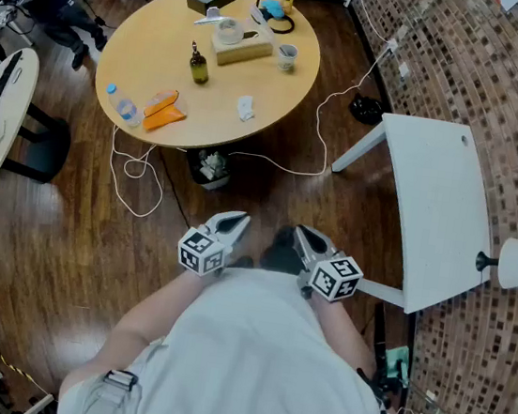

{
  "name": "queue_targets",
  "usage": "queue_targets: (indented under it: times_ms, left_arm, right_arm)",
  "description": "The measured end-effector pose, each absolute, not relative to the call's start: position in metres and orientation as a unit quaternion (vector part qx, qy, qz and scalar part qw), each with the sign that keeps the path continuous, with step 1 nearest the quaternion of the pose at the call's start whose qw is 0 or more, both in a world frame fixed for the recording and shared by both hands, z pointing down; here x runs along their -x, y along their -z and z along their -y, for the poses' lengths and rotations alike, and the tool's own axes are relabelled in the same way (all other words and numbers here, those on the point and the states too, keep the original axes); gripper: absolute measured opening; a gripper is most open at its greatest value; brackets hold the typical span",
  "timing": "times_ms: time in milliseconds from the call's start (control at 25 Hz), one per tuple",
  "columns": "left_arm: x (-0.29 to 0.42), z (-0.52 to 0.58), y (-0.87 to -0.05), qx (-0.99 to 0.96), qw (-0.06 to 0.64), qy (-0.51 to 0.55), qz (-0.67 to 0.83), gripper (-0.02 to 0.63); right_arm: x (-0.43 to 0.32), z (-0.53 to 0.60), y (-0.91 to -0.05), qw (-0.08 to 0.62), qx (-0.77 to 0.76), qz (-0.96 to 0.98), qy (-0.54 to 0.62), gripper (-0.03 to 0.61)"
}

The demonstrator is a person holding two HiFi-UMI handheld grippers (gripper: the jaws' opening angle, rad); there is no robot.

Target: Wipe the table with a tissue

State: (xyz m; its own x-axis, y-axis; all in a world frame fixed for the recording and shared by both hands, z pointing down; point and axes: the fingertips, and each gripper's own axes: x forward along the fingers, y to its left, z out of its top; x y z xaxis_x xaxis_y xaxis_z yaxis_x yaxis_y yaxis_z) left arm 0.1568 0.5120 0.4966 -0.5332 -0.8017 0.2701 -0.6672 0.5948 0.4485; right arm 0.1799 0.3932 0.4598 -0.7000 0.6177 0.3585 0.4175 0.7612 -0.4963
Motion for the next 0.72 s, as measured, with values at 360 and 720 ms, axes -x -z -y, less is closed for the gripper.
queue_targets:
  times_ms: [360,720]
  left_arm:
    - [-0.081,-0.487,-0.484,-0.397,0.227,0.131,0.879,0.006]
    - [0.003,-0.454,-0.466,-0.369,0.218,0.092,0.899,0.006]
  right_arm:
    - [-0.102,-0.350,-0.471,0.266,0.306,0.900,-0.158,0.009]
    - [-0.004,-0.329,-0.462,0.251,0.372,0.885,-0.128,0.009]
